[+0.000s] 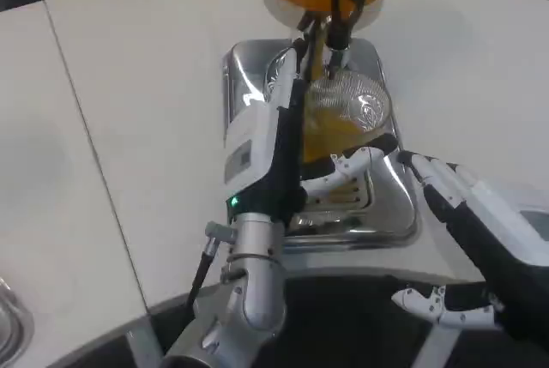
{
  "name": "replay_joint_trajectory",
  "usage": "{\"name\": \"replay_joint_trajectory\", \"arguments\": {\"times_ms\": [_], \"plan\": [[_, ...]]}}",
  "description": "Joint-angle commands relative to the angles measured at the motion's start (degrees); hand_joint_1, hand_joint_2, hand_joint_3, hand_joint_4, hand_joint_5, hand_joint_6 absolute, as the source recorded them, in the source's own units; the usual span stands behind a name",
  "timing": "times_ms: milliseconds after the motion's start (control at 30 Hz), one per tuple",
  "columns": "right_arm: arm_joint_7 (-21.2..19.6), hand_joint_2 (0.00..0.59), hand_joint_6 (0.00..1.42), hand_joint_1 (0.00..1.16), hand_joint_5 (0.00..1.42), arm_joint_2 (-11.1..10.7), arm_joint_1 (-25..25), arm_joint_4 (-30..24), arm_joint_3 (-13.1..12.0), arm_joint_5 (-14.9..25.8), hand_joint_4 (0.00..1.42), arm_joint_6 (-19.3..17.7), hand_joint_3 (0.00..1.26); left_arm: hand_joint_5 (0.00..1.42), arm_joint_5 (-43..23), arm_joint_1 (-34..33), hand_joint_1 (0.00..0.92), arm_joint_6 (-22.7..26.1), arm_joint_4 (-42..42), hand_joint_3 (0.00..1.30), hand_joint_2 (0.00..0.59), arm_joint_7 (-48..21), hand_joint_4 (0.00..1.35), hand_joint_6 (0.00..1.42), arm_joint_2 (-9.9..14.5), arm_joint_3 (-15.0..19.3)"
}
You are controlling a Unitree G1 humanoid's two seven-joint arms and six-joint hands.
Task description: Grasp the cup under the faucet to collect the drink, then remove the cup.
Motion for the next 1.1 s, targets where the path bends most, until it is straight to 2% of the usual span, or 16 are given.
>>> {"name": "replay_joint_trajectory", "arguments": {"times_ms": [33, 167, 367, 433, 500, 533, 667, 900, 1100], "plan": [[1.22, 0.324, 0.09, 0.66, 0.0, -0.08, -0.01, -0.21, -0.51, 0.42, 0.0, 1.21, 0.0, 0.46, 1.79, 1.53, 0.501, 1.29, 1.27, 0.04, 0.04, 0.87, 0.1, 0.63, -1.53, -1.83], [1.82, 0.327, 0.09, 0.66, 0.0, -0.17, -0.97, -0.13, -0.61, 0.46, 0.0, 2.09, 0.0, 0.67, 3.41, 0.99, 0.511, 4.12, 1.85, 0.16, 0.04, 4.79, 0.26, 0.92, -2.37, -2.7], [3.12, 0.329, 0.09, 0.66, 0.0, -0.2, -1.36, -1.13, -1.85, -0.06, 0.0, 4.27, 0.0, 1.06, 3.58, -0.09, 0.546, 6.97, 4.07, 0.49, 0.023, 12.11, 0.7, 1.37, -5.38, -2.18], [3.38, 0.331, 0.09, 0.66, 0.0, 0.07, -0.96, -1.69, -1.71, -0.72, 0.0, 4.87, 0.0, 1.24, 2.97, -0.55, 0.543, 6.85, 5.3, 0.74, 0.008, 15.23, 0.99, 1.42, -6.76, -1.69], [3.79, 0.331, 0.09, 0.66, 0.0, 0.13, -0.53, -2.05, -1.48, -1.23, 0.0, 5.24, 0.0, 1.36, 2.42, -0.74, 0.533, 5.95, 6.15, 0.93, 0.012, 17.29, 1.14, 1.42, -7.41, -1.42], [3.9, 0.331, 0.09, 0.66, 0.0, 0.0, -0.58, -1.91, -1.26, -1.46, 0.0, 5.14, 0.0, 1.38, 1.94, -0.61, 0.532, 5.01, 6.14, 1.0, 0.012, 17.88, 1.13, 1.42, -7.5, -1.15], [3.78, 0.331, 0.09, 0.66, 0.0, 0.19, -1.41, -1.05, -1.12, -1.24, 0.0, 5.24, 0.0, 1.42, 0.76, -0.34, 0.577, 1.98, 6.66, 1.12, 0.008, 17.91, 1.11, 1.42, -7.16, -0.55], [3.28, 0.331, 0.1, 0.66, 0.0, -0.08, -1.91, -0.13, -1.22, 0.06, 0.0, 4.69, 0.0, 1.42, 0.28, 0.42, 0.593, -0.41, 6.38, 1.16, 0.0, 17.79, 1.09, 1.42, -5.91, -0.14], [1.1, 0.33, 0.1, 0.65, 0.0, -0.5, -2.58, 1.96, -1.58, 2.86, 0.0, 3.52, 0.0, 1.42, 0.05, 1.09, 0.593, -0.85, 3.94, 1.17, 0.0, 17.16, 1.09, 1.42, -3.22, 1.01]]}}
